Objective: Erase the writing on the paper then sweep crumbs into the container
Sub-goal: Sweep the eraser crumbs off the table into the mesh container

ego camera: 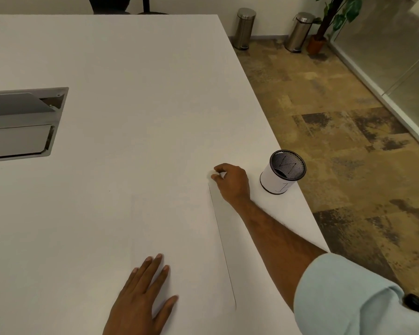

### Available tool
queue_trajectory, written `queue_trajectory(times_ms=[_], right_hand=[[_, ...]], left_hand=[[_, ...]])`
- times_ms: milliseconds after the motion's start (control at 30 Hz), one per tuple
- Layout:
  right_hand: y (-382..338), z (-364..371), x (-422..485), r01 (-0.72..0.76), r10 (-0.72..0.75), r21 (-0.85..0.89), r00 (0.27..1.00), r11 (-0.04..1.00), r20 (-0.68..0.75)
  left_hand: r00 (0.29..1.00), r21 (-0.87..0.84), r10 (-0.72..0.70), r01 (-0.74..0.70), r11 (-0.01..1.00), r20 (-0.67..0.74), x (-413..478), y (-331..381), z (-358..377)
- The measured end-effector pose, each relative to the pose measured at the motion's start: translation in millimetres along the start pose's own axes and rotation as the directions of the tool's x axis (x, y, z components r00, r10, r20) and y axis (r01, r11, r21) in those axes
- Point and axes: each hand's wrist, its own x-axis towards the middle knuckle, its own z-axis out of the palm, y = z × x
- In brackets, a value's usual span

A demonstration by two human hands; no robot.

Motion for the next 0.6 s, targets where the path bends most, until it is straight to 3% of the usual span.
queue_trajectory(times_ms=[100, 267, 467, 600], right_hand=[[-5, -16, -7, 0.029, -0.029, -0.042, 0.999, 0.999, -0.02], [-5, -46, -56, 0.112, -0.099, 0.071, 0.981, 0.991, -0.17], [27, -62, -105, -0.007, 0.018, 0.092, 0.993, 0.996, -0.119], [44, -81, -108, -0.106, 0.157, 0.218, 0.959, 0.97, -0.236]], left_hand=[[1.0, 0.009, 0.001, -0.001, 1.0, 0.008, 1, 0, 0], [1.0, 0.016, 0.007, -0.008, 1.0, 0.021, 3, 0, -3], [0.999, 0.023, -0.018, 0.017, 1.0, 0.04, 4, -7, -10], [0.998, 0.008, -0.051, 0.051, 0.999, 0.022, 7, -1, -16]])
